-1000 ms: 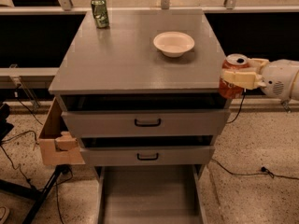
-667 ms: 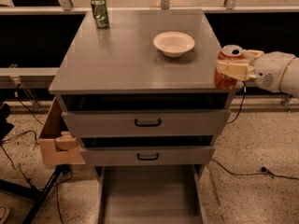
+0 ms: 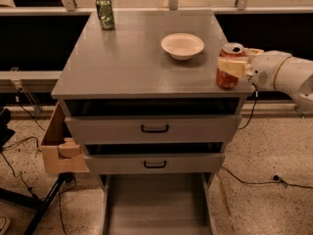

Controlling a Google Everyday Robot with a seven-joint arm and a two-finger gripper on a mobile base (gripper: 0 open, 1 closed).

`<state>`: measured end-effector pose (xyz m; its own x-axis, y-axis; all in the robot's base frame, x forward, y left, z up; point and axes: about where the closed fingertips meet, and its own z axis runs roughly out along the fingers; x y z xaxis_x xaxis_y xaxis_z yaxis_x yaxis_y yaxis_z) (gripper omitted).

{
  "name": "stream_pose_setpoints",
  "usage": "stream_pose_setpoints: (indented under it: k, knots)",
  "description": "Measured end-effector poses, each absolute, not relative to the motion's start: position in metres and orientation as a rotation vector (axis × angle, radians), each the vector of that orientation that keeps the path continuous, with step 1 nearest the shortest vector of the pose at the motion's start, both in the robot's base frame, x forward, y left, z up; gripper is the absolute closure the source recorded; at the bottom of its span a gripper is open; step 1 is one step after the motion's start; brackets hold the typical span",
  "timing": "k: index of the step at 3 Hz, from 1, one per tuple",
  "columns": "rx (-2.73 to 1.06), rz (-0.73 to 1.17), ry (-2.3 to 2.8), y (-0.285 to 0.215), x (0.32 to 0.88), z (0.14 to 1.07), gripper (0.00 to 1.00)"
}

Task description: Pick coke can from bottom drawer and place on counter

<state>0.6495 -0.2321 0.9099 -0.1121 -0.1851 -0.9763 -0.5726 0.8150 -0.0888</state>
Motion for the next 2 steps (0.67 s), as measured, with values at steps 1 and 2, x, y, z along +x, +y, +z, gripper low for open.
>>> stream_pose_setpoints:
  k: [1, 2]
  knots:
    - [-0.570, 0.394, 1.685, -0.2290, 0.6724, 0.8876, 0.98]
    - [-0.570, 0.394, 1.685, -0.2290, 0.6724, 0.8920, 0.73]
